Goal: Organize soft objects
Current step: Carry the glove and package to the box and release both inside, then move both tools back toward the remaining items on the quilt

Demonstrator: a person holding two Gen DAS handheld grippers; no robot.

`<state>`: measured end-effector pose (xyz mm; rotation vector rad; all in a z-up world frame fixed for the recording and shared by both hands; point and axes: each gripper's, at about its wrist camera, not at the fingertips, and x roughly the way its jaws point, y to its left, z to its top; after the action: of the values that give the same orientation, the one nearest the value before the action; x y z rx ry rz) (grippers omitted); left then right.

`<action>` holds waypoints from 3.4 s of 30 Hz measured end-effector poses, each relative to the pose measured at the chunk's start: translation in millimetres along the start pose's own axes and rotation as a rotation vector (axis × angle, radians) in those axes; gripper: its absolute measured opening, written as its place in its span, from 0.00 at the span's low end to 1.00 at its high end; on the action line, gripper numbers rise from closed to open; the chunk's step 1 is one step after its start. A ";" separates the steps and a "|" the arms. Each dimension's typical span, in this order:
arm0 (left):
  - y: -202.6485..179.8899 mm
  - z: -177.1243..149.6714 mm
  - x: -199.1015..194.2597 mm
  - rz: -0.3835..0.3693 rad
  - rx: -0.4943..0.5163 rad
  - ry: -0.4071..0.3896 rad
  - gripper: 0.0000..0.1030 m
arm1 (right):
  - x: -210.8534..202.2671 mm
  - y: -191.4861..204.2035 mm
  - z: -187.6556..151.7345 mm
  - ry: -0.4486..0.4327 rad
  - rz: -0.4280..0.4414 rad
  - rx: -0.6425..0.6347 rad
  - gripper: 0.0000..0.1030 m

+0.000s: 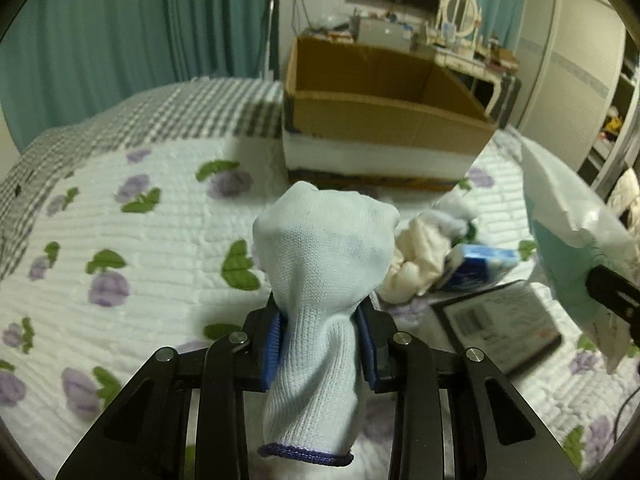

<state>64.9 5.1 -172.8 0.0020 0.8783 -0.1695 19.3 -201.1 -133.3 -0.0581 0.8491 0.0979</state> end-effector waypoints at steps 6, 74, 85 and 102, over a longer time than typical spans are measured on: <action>1.9 6.2 -53.5 -0.010 0.004 -0.101 0.31 | -40.1 5.2 6.5 -0.087 -0.014 0.011 0.27; -17.5 205.2 99.7 -0.055 0.000 -0.021 0.48 | 113.2 -29.6 193.8 -0.194 -0.005 0.020 0.48; -30.0 200.2 54.9 -0.009 0.051 -0.045 0.85 | 19.7 -44.3 185.0 -0.283 -0.045 0.056 0.55; -12.5 169.5 -144.8 -0.004 0.008 -0.362 0.88 | -148.2 -29.0 151.6 -0.460 -0.096 0.033 0.94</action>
<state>102.2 1.9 47.3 -0.0221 0.5161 -0.1710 38.4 -225.6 78.4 -0.0430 0.3874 0.0057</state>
